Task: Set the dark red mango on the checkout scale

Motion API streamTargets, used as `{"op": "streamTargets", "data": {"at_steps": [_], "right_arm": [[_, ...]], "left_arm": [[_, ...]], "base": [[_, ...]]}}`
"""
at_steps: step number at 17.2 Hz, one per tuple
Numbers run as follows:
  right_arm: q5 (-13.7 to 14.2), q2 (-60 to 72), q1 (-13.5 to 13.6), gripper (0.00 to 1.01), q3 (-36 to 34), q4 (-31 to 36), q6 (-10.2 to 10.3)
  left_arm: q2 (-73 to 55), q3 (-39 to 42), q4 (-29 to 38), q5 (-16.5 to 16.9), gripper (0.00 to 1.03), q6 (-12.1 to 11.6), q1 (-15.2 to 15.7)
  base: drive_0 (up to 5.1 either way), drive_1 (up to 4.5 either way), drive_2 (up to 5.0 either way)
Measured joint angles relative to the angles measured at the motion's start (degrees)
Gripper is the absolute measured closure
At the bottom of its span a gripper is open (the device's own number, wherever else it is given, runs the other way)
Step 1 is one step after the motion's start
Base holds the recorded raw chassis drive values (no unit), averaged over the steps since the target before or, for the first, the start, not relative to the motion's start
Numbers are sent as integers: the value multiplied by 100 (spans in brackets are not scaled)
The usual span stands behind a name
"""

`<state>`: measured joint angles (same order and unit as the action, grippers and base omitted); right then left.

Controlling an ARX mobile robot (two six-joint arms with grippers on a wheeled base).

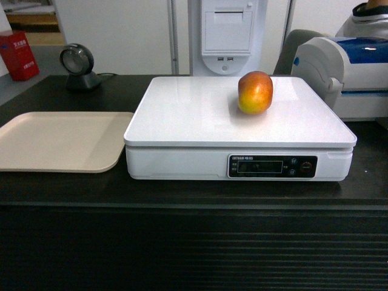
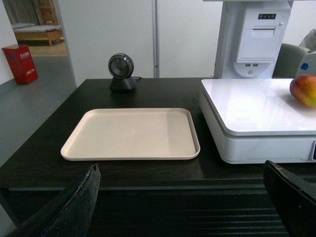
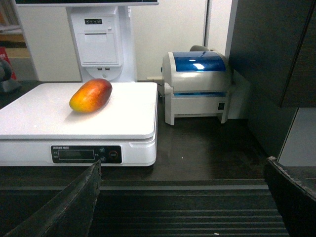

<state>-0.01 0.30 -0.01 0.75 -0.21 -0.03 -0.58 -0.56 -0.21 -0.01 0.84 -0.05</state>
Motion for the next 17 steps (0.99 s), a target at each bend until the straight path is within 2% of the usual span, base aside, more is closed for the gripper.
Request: {"op": "streamTargets", "data": {"at_steps": [1,17], "right_arm": [[0,0,0,3,0,0,0],[0,0,0,3,0,0,0]], "left_arm": [[0,0,0,0,5,0,-2],[0,0,0,0,5,0,-2]], "base": [[0,0,0],[0,0,0]]}}
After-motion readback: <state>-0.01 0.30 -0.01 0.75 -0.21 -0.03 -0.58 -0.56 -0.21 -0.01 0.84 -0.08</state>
